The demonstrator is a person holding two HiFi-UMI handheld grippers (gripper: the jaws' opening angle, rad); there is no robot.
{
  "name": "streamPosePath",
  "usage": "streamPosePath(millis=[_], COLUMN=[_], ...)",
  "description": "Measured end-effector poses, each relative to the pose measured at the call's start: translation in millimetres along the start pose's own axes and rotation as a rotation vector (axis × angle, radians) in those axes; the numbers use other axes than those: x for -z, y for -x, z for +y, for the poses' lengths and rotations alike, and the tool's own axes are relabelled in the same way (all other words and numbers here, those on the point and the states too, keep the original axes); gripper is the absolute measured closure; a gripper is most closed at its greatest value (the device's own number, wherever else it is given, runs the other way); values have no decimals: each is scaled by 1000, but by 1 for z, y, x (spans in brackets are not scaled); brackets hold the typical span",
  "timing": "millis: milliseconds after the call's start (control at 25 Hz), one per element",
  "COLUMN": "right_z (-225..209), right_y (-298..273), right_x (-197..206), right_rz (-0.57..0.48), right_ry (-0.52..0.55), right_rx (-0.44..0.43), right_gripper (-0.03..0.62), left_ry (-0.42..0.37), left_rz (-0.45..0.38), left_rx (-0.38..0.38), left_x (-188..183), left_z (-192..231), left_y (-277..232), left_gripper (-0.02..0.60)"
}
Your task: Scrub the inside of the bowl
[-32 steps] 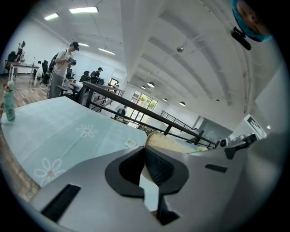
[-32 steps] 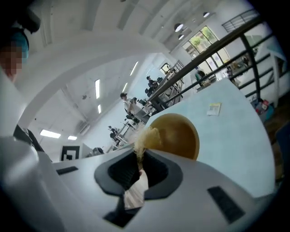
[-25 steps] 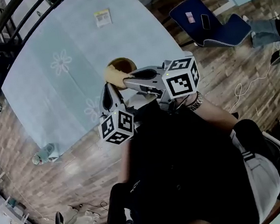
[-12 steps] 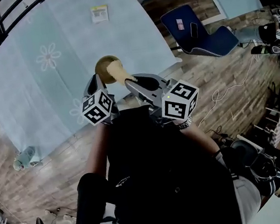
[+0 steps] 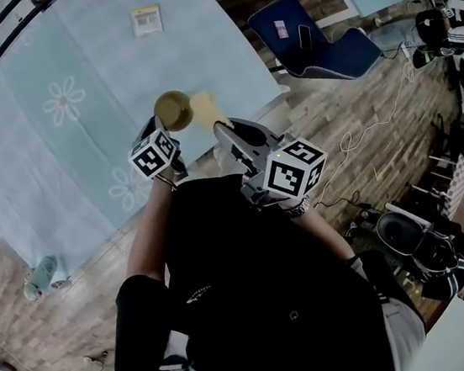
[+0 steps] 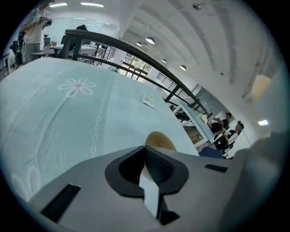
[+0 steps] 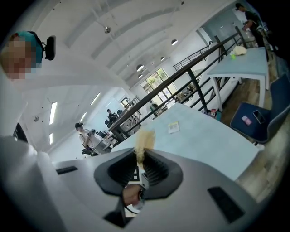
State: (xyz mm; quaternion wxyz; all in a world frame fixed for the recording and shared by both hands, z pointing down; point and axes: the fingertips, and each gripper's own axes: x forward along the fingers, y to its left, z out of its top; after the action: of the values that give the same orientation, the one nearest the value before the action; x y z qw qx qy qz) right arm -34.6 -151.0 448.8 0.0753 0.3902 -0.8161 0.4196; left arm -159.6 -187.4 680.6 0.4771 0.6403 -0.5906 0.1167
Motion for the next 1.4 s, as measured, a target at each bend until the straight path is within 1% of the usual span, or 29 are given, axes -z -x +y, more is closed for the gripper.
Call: streamPosePath(millis=[240,400,480,600,640,680,720,760,1000,1080,1120,1200,1280,1400], right_z=[-2,-2,-2,-3,-3,-4,-6,-7,-16,-22,-25,-32,-38,-44], right_y=[-3,-5,-4,-3,-3,-2,-1,1,10,16,20,25,30,38], right_x=[8,12,13,15,15,15,15,14,10,7,5,1,-3,-12], right_rz=[24,44,53,62,65,68,71,73,86,93,96,100,101,88], right_ry=[-10,-12,-9,1,4,9,15,21,52,73,83,100,110,138], right_rx=[-18,-41,-47,-58,-63,-68,-72,-75,-115,-130,-137,-150,-166,-181], right_gripper=[545,546,545,546,545,545,545,545,545,545,545,545,545,545], left_ry=[54,59,53,54,54,55,57,58,40,10,-7,-35,-64,-108], left_rz=[6,2,-14,-63,-74,-81,-83,-86,-146,-175,-188,-205,-225,-291], left_rx=[-22,-25,-41,-67,-75,-79,-83,-87,-119,-145,-149,-135,-112,-61], left_x=[7,9,8,2,1,1,2,3,5,7,8,9,8,-6], left_z=[5,4,4,9,10,11,12,11,-3,-15,-24,-43,-64,-102], left_y=[-16,-18,-17,-9,-6,-3,0,4,36,48,53,61,70,95], left_gripper=[565,563,561,557,538,492,461,459,463,520,532,554,558,565])
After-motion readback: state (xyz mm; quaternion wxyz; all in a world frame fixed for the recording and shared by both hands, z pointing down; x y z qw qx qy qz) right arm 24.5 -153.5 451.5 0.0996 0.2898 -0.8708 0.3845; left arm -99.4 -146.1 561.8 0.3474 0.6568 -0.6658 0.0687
